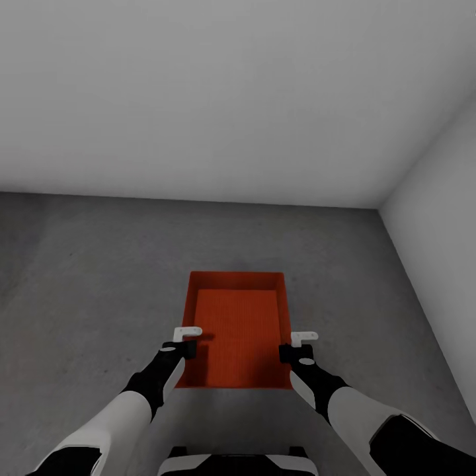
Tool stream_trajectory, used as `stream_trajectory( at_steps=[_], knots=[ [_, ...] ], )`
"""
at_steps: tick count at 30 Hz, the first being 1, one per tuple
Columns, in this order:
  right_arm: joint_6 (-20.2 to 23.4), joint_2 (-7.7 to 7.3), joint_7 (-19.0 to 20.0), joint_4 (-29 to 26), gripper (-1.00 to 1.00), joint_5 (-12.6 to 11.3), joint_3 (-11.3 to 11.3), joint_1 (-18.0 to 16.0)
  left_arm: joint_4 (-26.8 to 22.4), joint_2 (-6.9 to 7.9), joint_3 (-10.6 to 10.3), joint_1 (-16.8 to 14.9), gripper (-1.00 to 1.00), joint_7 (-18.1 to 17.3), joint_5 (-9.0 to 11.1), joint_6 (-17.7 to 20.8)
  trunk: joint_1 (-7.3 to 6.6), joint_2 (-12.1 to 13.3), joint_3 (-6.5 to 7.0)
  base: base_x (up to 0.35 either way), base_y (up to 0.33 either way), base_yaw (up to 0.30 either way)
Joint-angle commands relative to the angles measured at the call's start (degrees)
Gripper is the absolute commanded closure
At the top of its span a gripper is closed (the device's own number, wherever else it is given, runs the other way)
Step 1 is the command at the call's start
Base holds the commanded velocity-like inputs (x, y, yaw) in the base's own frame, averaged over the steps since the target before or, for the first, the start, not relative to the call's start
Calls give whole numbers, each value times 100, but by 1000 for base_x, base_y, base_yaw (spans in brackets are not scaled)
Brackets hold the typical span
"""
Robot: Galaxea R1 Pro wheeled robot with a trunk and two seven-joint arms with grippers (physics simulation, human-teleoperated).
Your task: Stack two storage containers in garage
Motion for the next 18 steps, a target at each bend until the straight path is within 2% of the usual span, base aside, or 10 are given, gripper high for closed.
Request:
stream_trajectory(
  at_steps=[1, 18],
  knots=[
    [-166, -2, -1, -15, 100, 32, -74, -10, 31, 242, -19, 3, 100, 39, -21, 39, 3, -9, -9, 0, 0, 0],
    [-168, -1, -1, -15, 100, 33, -72, -10, 31, 242, -19, 3, 100, 37, -23, 39, 3, -9, -14, 0, 0, 0]
  ],
)
